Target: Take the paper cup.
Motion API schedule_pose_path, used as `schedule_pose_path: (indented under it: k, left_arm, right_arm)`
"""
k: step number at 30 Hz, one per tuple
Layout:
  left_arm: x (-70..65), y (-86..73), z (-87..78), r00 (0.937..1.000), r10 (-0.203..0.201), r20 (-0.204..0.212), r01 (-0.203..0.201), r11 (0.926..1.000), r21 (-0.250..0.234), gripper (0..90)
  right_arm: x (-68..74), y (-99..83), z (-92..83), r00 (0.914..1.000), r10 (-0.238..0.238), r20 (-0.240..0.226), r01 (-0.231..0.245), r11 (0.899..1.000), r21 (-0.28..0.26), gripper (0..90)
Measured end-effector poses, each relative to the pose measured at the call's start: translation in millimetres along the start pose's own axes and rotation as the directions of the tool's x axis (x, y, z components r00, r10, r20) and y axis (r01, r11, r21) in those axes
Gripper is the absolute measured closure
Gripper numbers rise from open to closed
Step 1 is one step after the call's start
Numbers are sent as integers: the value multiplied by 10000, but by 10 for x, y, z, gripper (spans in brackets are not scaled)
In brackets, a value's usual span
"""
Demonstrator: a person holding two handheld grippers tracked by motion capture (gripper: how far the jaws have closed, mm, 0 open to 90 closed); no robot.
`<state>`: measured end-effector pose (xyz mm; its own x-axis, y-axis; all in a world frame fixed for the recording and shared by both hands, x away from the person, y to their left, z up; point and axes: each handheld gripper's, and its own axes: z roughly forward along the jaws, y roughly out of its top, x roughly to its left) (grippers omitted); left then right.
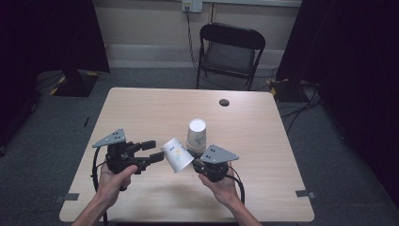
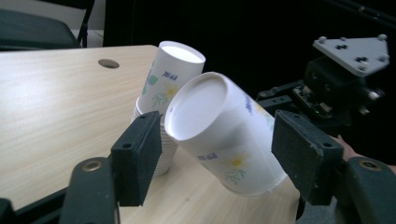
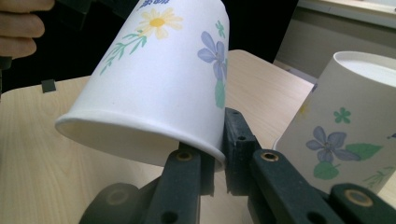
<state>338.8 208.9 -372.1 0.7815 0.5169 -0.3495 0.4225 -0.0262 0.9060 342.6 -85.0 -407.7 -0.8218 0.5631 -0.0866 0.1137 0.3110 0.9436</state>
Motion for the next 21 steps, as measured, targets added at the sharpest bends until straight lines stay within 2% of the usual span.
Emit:
schedule_pose_path:
  k: [2, 3, 5, 6, 7, 8, 10, 11, 12, 13, 14, 15, 16, 17, 18, 19, 21]
  left_arm:
    - [-36, 15, -14, 9993, 320, -192, -321, 9995, -31, 345]
    - [-65, 26, -17, 9963, 773, -366, -774, 9970, -17, 384]
    - [-85, 30, -14, 9930, 1106, -422, -1103, 9939, 85, 415]
    - [-85, 30, -14, 9930, 1106, -422, -1103, 9939, 85, 434]
    - [-103, 28, -15, 9878, 1462, -528, -1460, 9893, 66, 443]
    - [-110, 26, -14, 9847, 1585, -724, -1581, 9874, 114, 449]
    - [-114, 27, -9, 9833, 1634, -795, -1629, 9866, 137, 462]
    - [-118, 26, -5, 9787, 1782, -1017, -1776, 9840, 148, 486]
    - [-118, 26, -5, 9787, 1782, -1017, -1776, 9840, 148, 497]
    - [-115, 25, -7, 9746, 1932, -1135, -1920, 9812, 217, 497]
    - [-112, 17, -4, 9656, 2180, -1416, -2159, 9760, 303, 503]
    - [-111, 11, -2, 9619, 2243, -1566, -2216, 9745, 350, 503]
    - [-111, 11, -2, 9619, 2243, -1566, -2216, 9745, 350, 503]
    - [-102, 7, 0, 9580, 2350, -1646, -2314, 9720, 408, 503]
    - [-95, 0, 5, 9578, 2333, -1681, -2289, 9724, 455, 503]
    - [-74, -15, 14, 9540, 2417, -1775, -2358, 9703, 539, 496]
    - [-59, -32, 27, 9534, 2425, -1796, -2350, 9700, 624, 484]
  right_arm:
    - [-12, 0, -5, 10000, 59, 2, -59, 9999, 83, 848]
    - [-31, -4, -10, 9999, 135, -77, -134, 9997, 222, 850]
    - [-37, -11, -3, 9997, 188, -184, -179, 9988, 459, 850]
    - [-37, -11, -3, 9997, 188, -184, -179, 9988, 459, 850]
    - [-30, -21, 18, 9989, 295, -372, -267, 9969, 736, 849]
    - [-25, -26, 32, 9981, 373, -497, -328, 9956, 873, 849]
    - [-16, -31, 45, 9974, 425, -585, -366, 9946, 972, 850]
    - [4, -38, 72, 9967, 407, -703, -316, 9916, 1252, 850]
    - [4, -38, 72, 9967, 407, -703, -316, 9916, 1252, 850]
    - [12, -41, 83, 9960, 450, -774, -342, 9902, 1353, 850]
    - [25, -49, 104, 9949, 464, -891, -324, 9877, 1527, 850]
    - [30, -54, 113, 9940, 475, -983, -311, 9864, 1614, 850]
    - [30, -54, 113, 9940, 475, -983, -311, 9864, 1614, 850]
    - [42, -57, 123, 9932, 472, -1060, -287, 9851, 1695, 850]
    - [55, -61, 133, 9923, 499, -1134, -291, 9837, 1776, 850]
    - [81, -61, 153, 9902, 529, -1289, -276, 9813, 1907, 850]
    - [97, -61, 170, 9892, 502, -1374, -213, 9787, 2043, 850]
